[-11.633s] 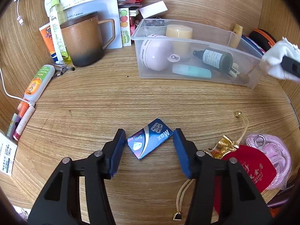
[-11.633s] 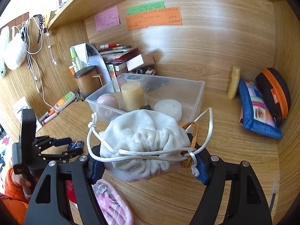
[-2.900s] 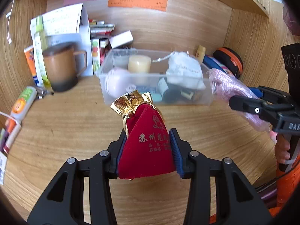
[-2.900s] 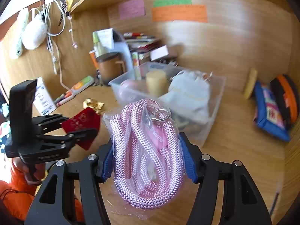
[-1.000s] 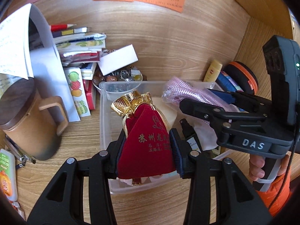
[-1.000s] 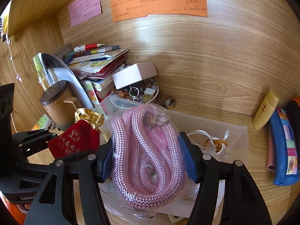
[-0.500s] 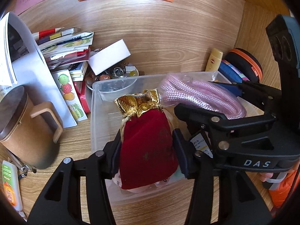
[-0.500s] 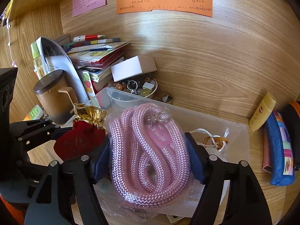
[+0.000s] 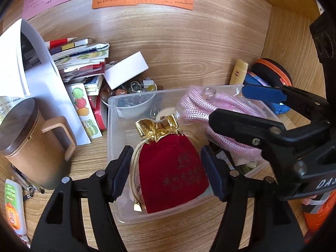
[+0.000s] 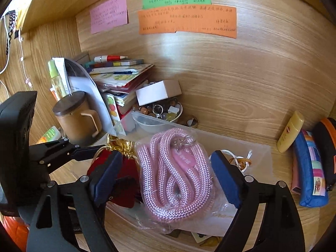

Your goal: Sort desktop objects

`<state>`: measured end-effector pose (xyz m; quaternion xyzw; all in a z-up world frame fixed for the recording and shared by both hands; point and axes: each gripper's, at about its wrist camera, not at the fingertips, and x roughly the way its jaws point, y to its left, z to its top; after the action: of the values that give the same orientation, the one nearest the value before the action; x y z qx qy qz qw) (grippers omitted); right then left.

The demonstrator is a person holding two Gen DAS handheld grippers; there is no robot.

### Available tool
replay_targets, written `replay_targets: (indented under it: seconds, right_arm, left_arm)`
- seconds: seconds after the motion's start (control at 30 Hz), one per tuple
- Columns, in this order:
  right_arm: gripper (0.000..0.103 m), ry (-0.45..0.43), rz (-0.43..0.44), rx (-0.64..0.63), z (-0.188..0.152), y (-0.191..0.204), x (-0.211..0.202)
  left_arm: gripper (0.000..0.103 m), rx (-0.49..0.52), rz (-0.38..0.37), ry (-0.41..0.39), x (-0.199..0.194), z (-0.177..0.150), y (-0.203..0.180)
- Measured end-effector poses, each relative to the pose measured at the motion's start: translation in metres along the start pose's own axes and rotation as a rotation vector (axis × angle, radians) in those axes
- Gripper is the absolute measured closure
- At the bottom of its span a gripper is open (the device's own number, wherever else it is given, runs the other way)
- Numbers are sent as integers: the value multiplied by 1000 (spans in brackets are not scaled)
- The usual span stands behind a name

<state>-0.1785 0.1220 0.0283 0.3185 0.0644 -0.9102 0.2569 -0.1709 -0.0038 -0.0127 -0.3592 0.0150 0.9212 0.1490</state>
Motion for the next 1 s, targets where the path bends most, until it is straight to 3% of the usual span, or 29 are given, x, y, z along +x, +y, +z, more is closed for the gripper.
replay_targets:
  seconds: [0.13,0.27,0.4,0.83,1.0]
  right_arm:
    - [14,-11,-14,2,2,-1,-6]
    - [1,-39,-56,-8,6,-3,-15]
    - [0,-60,-68,-20,9,-2,-25]
    - [0,-64,-47,38,-2,-21,-67]
    - [0,-81,-103,38,-15,-30,-86]
  left_arm:
    - [28,-5,9,-22,-9,1,2]
    - [22,-27,28,-28,-17,3,5]
    - [12,-36,54,-36,-27,3,4]
    - [7,-39,156,-95,-70,-1,-11]
    - [4,-55,190,-144,-90,-3,-21]
